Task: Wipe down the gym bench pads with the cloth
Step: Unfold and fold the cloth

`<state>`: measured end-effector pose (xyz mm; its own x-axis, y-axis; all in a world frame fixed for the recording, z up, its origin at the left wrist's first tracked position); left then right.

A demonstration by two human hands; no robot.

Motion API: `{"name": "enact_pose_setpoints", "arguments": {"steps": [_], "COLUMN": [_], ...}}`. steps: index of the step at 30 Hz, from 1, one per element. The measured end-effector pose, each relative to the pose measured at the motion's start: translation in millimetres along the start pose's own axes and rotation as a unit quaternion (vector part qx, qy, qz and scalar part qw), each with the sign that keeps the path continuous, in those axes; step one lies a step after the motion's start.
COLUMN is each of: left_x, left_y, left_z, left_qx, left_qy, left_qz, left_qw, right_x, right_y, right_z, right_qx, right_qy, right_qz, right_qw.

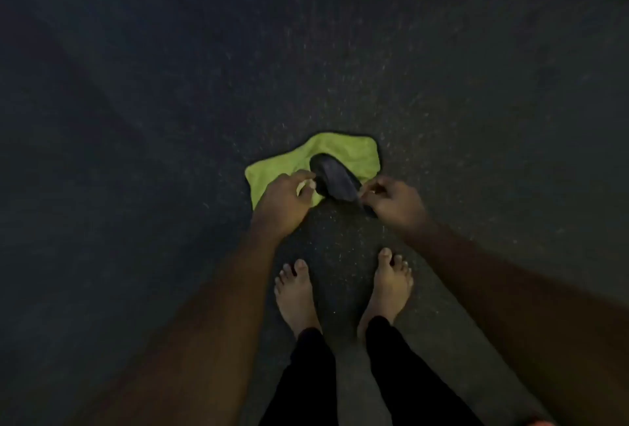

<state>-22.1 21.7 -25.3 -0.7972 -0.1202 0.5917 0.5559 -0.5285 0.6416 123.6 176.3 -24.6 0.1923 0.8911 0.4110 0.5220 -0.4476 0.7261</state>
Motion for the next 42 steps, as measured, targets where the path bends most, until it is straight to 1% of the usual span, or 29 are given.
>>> {"name": "enact_pose_setpoints", "arguments": {"steps": [2,4,5,8,10,12,14,16,18,20,22,25,27,29,32,34,38,42], "left_x": [-36,-67,-76,-73,-52,-16,25,69,122,179,233,310,359,414,478,512,588,655], "left_y": [-25,-43,-48,-46,-39,-19,4,30,64,102,140,191,226,264,315,343,405,451], "left_z": [-20,-37,-43,-45,-41,-28,-14,3,28,56,84,130,161,197,236,258,301,337], "left_qx": [0.016,0.027,0.028,0.048,0.062,0.067,0.083,0.095,0.092,0.074,0.052,-0.017,-0.070,-0.124,-0.142,-0.164,-0.206,-0.203], "left_qy": [-0.033,-0.065,-0.076,-0.069,-0.067,-0.070,-0.074,-0.073,-0.060,-0.058,-0.046,-0.020,-0.018,-0.019,-0.021,-0.029,-0.003,0.011], "left_qz": [-0.013,-0.029,-0.025,0.016,0.052,0.080,0.092,0.105,0.144,0.196,0.233,0.283,0.316,0.351,0.394,0.426,0.479,0.514], "left_qw": [0.999,0.997,0.996,0.996,0.994,0.992,0.990,0.987,0.984,0.976,0.970,0.959,0.946,0.928,0.908,0.889,0.853,0.833], "right_x": [-24,-48,-56,-60,-50,-29,-4,23,58,98,138,196,231,270,314,339,387,421], "right_y": [-24,-43,-48,-50,-43,-25,-4,17,47,79,114,168,209,263,330,365,440,501], "right_z": [29,58,67,72,60,32,-3,-44,-94,-144,-193,-267,-320,-377,-443,-475,-534,-575], "right_qx": [0.011,-0.010,-0.016,-0.015,-0.006,0.010,0.031,0.056,0.073,0.090,0.111,0.131,0.180,0.250,0.312,0.325,0.361,0.401], "right_qy": [0.052,0.133,0.169,0.223,0.214,0.192,0.176,0.161,0.147,0.134,0.130,0.124,0.133,0.131,0.130,0.125,0.132,0.127], "right_qz": [0.009,-0.013,-0.028,-0.044,-0.026,-0.001,0.020,0.039,0.059,0.070,0.088,0.117,0.163,0.230,0.295,0.326,0.381,0.427], "right_qw": [0.999,0.991,0.985,0.974,0.976,0.981,0.984,0.985,0.985,0.984,0.981,0.977,0.961,0.932,0.894,0.879,0.841,0.801]}}
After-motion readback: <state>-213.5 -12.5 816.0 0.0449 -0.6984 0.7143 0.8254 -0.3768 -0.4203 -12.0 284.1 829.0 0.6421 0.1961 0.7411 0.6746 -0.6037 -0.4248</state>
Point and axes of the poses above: each hand's wrist, its own y-axis away from the middle knuckle, its own x-axis out of the back of the hand, z = x × y, the point moved 4 cm from there along -y, towards the middle knuckle, and after that the axes turned 1 degree about x, right-handed, at the moved point
